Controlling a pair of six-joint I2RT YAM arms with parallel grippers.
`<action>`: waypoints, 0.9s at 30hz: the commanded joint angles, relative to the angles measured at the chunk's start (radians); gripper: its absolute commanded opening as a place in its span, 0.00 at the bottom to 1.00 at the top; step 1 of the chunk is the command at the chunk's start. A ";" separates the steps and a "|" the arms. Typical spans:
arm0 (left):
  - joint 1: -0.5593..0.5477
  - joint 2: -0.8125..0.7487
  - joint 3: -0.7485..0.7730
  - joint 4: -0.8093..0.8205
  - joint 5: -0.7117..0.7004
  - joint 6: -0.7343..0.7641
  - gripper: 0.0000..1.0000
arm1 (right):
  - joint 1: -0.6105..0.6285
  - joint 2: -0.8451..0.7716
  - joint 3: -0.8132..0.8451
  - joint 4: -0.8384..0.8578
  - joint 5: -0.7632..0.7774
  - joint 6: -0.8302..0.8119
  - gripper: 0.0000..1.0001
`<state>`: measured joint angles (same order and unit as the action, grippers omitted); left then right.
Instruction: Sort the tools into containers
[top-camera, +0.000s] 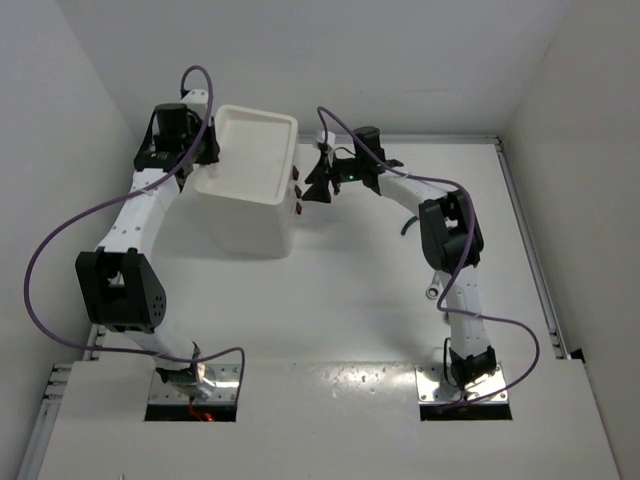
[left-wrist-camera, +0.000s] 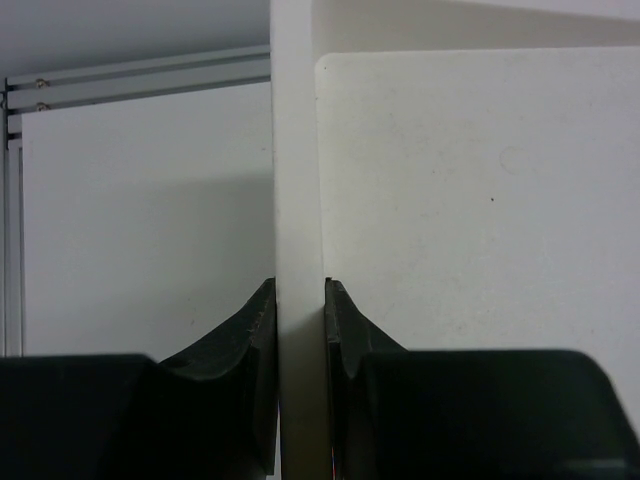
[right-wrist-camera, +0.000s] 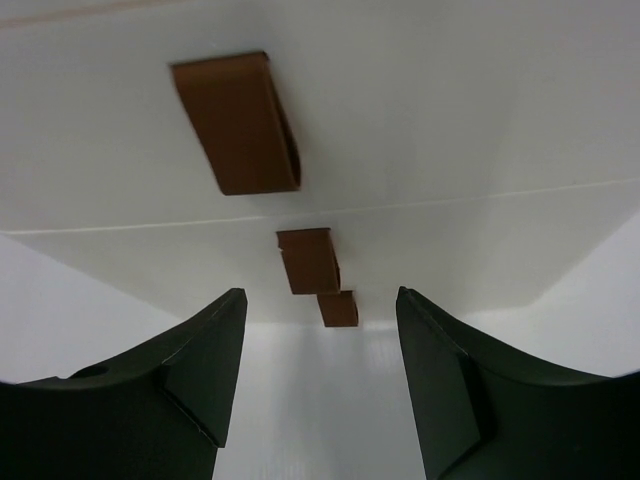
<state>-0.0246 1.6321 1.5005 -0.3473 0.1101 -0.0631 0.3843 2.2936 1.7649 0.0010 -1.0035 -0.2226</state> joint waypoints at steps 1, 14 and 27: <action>-0.054 0.087 -0.049 -0.223 0.171 -0.010 0.00 | 0.010 0.033 0.041 0.077 -0.006 0.017 0.62; -0.054 0.106 -0.049 -0.223 0.171 -0.010 0.00 | 0.047 0.055 0.050 0.231 0.045 0.124 0.56; -0.054 0.115 -0.040 -0.223 0.171 -0.023 0.00 | 0.010 -0.025 -0.013 0.277 0.034 0.154 0.00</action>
<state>-0.0246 1.6505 1.5215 -0.3538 0.1226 -0.0578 0.4076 2.3520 1.7596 0.1303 -0.9787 -0.0696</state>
